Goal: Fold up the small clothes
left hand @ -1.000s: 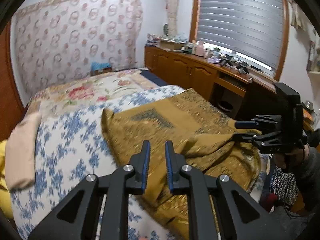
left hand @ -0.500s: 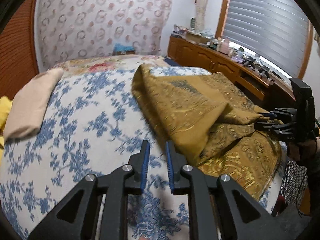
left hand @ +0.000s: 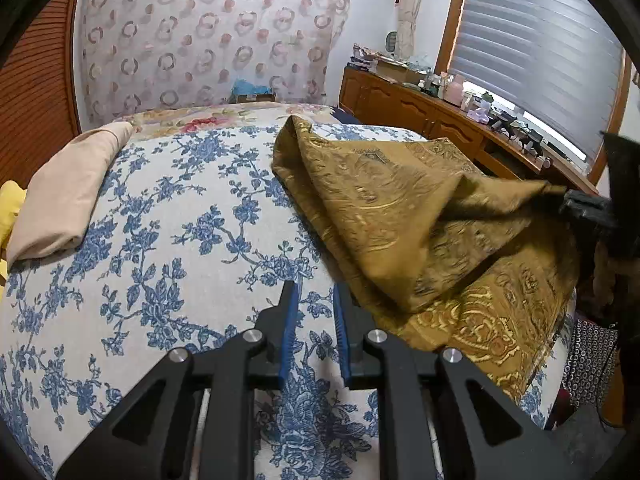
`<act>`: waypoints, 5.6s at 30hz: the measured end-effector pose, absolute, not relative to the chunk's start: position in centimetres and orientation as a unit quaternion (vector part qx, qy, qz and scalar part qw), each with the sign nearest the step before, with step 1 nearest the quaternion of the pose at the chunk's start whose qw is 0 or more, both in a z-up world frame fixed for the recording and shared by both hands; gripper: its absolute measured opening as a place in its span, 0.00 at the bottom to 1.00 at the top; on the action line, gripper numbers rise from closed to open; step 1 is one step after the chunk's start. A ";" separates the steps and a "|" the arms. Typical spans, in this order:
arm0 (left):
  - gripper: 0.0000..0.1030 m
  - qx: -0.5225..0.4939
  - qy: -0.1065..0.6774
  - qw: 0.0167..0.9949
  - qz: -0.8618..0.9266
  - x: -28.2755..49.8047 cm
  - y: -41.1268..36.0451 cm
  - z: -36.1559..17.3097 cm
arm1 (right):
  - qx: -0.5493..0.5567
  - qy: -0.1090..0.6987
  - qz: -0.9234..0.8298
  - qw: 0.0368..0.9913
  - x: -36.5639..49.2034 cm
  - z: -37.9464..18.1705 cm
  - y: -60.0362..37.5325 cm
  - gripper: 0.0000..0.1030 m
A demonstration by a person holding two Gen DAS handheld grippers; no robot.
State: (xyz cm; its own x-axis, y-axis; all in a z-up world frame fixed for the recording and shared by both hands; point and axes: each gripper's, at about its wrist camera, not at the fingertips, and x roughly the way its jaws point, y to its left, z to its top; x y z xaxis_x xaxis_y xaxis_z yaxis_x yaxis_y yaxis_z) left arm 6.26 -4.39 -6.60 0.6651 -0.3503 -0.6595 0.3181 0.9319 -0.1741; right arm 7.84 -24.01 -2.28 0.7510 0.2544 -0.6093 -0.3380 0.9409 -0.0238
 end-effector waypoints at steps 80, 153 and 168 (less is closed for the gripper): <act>0.14 0.000 0.338 0.918 -0.208 4.4 -6.6 -4.5 | -0.212 0.315 0.139 0.914 22.5 2.4 -17.8 0.05; 0.00 0.014 0.440 0.834 -0.332 0.2 -12.6 -7.4 | -0.093 0.367 0.053 0.924 2.6 -4.1 -29.2 0.35; 0.00 0.028 0.311 0.883 -0.350 5.5 -15.1 3.7 | -0.101 0.347 0.181 0.915 0.5 -2.3 -22.3 0.48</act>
